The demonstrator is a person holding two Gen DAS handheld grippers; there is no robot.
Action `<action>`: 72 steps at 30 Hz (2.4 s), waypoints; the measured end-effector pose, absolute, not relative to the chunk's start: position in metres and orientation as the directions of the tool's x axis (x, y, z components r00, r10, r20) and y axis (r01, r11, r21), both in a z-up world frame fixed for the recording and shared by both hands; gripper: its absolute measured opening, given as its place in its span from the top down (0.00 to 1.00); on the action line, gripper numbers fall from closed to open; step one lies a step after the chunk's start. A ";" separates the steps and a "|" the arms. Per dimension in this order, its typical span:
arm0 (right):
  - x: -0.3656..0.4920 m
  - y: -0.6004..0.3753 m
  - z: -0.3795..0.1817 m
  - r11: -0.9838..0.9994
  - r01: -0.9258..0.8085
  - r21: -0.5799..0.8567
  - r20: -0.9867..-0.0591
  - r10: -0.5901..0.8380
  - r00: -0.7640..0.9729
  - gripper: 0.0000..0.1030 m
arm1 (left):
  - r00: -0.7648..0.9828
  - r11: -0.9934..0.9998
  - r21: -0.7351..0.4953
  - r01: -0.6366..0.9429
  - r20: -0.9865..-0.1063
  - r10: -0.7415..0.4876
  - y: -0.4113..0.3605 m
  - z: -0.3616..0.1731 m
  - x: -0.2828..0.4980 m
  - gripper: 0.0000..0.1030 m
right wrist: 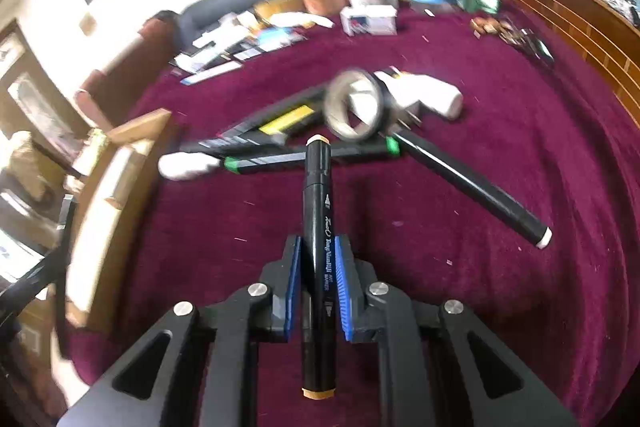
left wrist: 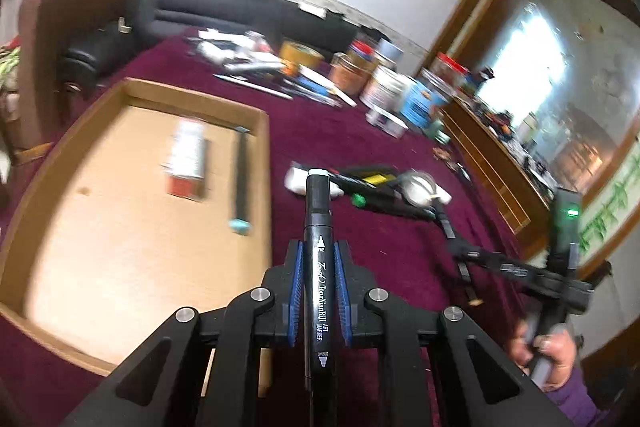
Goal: Organize rigid objects
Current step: 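Lower both held markers into the cardboard tray and open both tools, then grasp another black marker with the left tool while the right tool grasps the white glue bottle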
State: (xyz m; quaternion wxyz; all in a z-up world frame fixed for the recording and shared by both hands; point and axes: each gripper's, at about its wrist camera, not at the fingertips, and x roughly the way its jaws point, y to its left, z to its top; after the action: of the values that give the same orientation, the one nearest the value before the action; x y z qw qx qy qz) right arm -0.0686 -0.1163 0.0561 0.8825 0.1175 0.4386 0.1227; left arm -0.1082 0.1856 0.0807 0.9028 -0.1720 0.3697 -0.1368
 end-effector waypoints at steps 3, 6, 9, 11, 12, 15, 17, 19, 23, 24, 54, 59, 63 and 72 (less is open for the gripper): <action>-0.069 -0.103 0.076 0.905 -0.177 0.388 -0.709 0.415 0.570 0.84 | 0.702 0.919 -0.388 0.075 -0.634 -0.325 0.209 0.086 -0.101 0.85; -0.056 -0.077 0.088 0.856 -0.244 0.457 -0.690 0.514 0.509 0.84 | 0.707 0.940 -0.339 0.032 -0.658 -0.261 0.227 0.090 -0.085 0.85; -0.041 -0.045 0.093 0.809 -0.285 0.513 -0.681 0.586 0.439 0.84 | 0.698 0.952 -0.305 -0.001 -0.682 -0.217 0.246 0.089 -0.062 0.85; -0.028 -0.017 0.093 0.775 -0.302 0.555 -0.674 0.632 0.383 0.84 | 0.674 0.956 -0.291 -0.025 -0.712 -0.199 0.257 0.082 -0.040 0.85; -0.018 0.002 0.092 0.756 -0.310 0.576 -0.671 0.654 0.349 0.84 | 0.665 0.958 -0.286 -0.035 -0.722 -0.191 0.259 0.078 -0.034 0.85; 0.002 0.044 0.087 0.752 -0.316 0.579 -0.688 0.658 0.305 0.84 | 0.626 0.964 -0.255 -0.074 -0.764 -0.154 0.268 0.063 -0.005 0.85; 0.018 0.069 0.079 0.755 -0.302 0.582 -0.704 0.654 0.278 0.84 | 0.607 0.962 -0.258 -0.088 -0.780 -0.153 0.273 0.055 0.008 0.85; 0.034 0.092 0.069 0.782 -0.285 0.555 -0.736 0.621 0.269 0.84 | 0.592 0.961 -0.255 -0.103 -0.793 -0.147 0.276 0.047 0.019 0.85; 0.056 0.118 0.051 0.826 -0.255 0.502 -0.784 0.559 0.269 0.84 | 0.567 0.956 -0.258 -0.139 -0.812 -0.136 0.285 0.036 0.033 0.85; 0.057 0.121 0.047 0.828 -0.248 0.503 -0.787 0.557 0.264 0.84 | 0.569 0.955 -0.259 -0.146 -0.811 -0.133 0.286 0.035 0.034 0.85; -0.002 -0.102 0.105 0.991 -0.064 0.115 -0.582 0.119 0.804 0.21 | 0.647 0.901 -0.430 0.055 -0.672 -0.360 0.181 0.097 -0.037 0.22; 0.004 -0.195 0.071 0.955 0.124 0.270 -0.585 0.060 0.809 0.21 | 0.533 0.909 -0.400 0.113 -0.748 -0.396 0.115 0.071 -0.013 0.22; 0.004 -0.233 0.055 0.911 0.204 0.358 -0.565 0.038 0.824 0.21 | 0.492 0.922 -0.357 0.148 -0.783 -0.382 0.076 0.062 0.013 0.22; 0.005 -0.238 0.047 0.888 0.169 0.428 -0.593 0.134 0.794 0.21 | 0.464 0.968 -0.126 0.217 -0.859 -0.216 0.019 0.026 0.081 0.22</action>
State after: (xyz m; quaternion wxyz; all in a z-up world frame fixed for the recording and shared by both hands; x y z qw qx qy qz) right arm 0.0054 -0.2381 0.0466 0.9170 0.2365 0.3211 -0.0096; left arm 0.0805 0.0191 0.0260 0.8557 0.0003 0.5018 -0.1264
